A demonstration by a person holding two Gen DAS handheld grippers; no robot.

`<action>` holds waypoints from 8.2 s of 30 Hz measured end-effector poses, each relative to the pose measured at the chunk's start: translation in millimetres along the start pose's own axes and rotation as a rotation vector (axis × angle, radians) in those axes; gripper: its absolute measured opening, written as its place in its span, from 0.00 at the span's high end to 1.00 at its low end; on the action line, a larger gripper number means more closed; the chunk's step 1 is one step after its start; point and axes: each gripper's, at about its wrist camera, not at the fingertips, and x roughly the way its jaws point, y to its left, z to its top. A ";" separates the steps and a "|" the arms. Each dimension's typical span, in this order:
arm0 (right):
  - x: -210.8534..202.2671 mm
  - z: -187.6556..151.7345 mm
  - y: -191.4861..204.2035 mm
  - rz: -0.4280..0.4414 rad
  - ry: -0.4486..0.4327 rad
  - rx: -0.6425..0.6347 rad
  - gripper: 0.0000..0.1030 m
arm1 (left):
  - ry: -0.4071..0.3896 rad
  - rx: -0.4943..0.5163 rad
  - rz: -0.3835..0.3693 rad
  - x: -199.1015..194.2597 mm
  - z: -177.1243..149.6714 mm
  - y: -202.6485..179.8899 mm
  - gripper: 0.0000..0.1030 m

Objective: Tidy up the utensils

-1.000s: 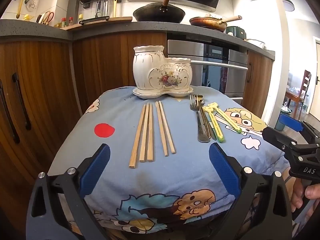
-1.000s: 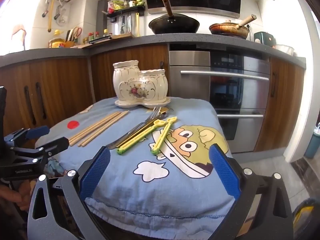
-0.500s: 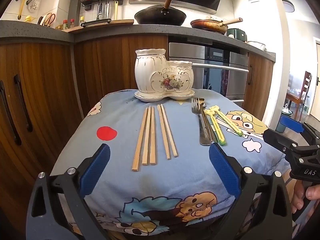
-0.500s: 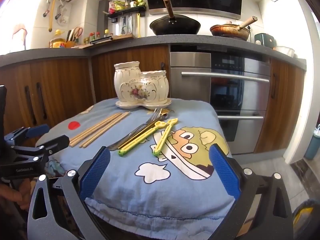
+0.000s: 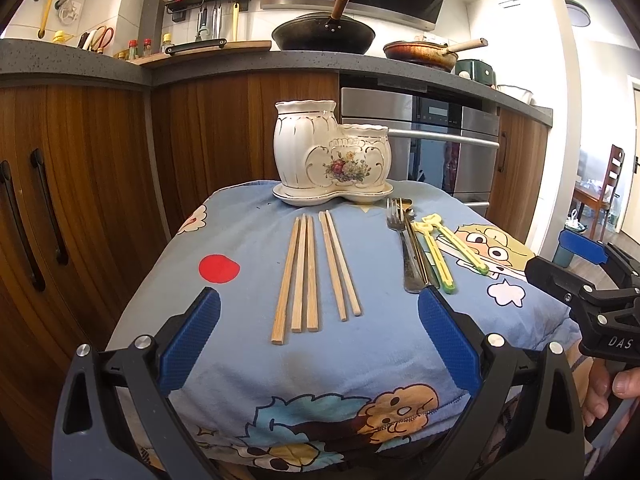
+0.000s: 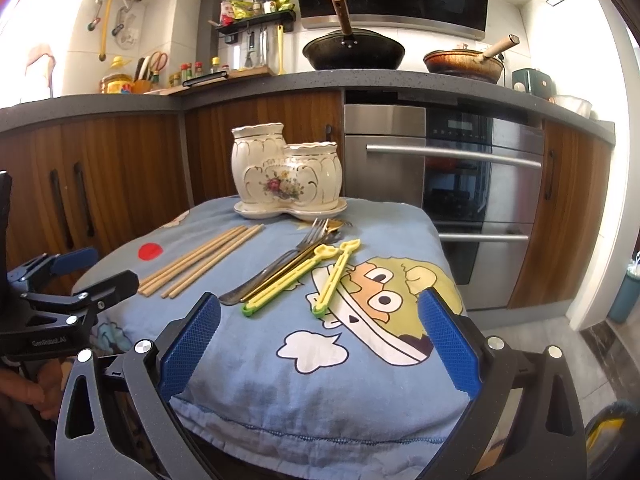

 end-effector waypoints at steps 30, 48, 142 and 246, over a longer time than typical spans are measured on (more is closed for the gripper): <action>1.9 2.4 5.3 0.002 -0.003 -0.006 0.05 | 0.005 0.011 -0.001 0.2 -0.3 0.4 0.05; 3.0 3.0 8.0 0.003 -0.002 -0.008 0.05 | 0.011 0.011 0.003 1.7 -0.3 0.0 0.05; 208.3 81.1 -41.0 0.225 0.915 -0.184 0.76 | 0.937 0.327 -0.198 203.1 92.4 46.8 0.91; 194.7 175.5 -28.9 0.125 0.116 0.047 0.65 | 0.059 -0.099 -0.120 181.1 221.6 74.4 0.51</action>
